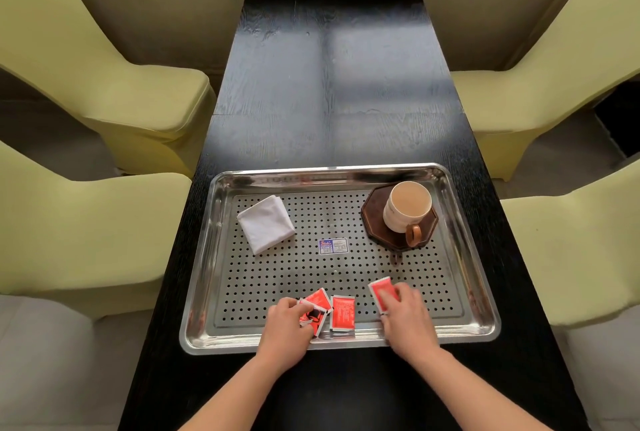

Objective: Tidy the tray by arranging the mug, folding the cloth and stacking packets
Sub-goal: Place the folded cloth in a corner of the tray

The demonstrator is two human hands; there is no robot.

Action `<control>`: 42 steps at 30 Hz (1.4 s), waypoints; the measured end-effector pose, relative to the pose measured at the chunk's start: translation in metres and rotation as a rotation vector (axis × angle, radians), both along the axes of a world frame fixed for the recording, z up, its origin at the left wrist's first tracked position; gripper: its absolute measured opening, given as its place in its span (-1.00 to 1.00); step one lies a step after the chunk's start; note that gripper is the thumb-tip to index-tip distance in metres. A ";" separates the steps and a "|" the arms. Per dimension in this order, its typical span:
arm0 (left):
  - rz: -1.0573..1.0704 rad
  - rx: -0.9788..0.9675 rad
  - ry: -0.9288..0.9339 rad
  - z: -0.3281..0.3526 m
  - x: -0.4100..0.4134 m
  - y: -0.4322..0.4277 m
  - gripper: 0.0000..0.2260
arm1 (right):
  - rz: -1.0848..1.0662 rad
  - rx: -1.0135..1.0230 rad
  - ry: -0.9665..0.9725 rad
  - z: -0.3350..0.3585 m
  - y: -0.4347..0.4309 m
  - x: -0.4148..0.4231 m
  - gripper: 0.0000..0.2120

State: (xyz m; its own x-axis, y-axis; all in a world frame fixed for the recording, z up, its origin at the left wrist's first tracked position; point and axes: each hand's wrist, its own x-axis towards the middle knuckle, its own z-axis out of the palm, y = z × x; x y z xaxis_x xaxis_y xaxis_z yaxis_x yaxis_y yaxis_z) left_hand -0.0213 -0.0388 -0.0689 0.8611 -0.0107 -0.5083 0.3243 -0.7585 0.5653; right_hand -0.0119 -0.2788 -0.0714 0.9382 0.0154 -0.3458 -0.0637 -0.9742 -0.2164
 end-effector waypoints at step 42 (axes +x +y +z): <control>-0.186 0.560 0.050 -0.019 0.059 0.082 -0.13 | -0.146 0.186 0.238 0.008 0.187 0.194 -0.67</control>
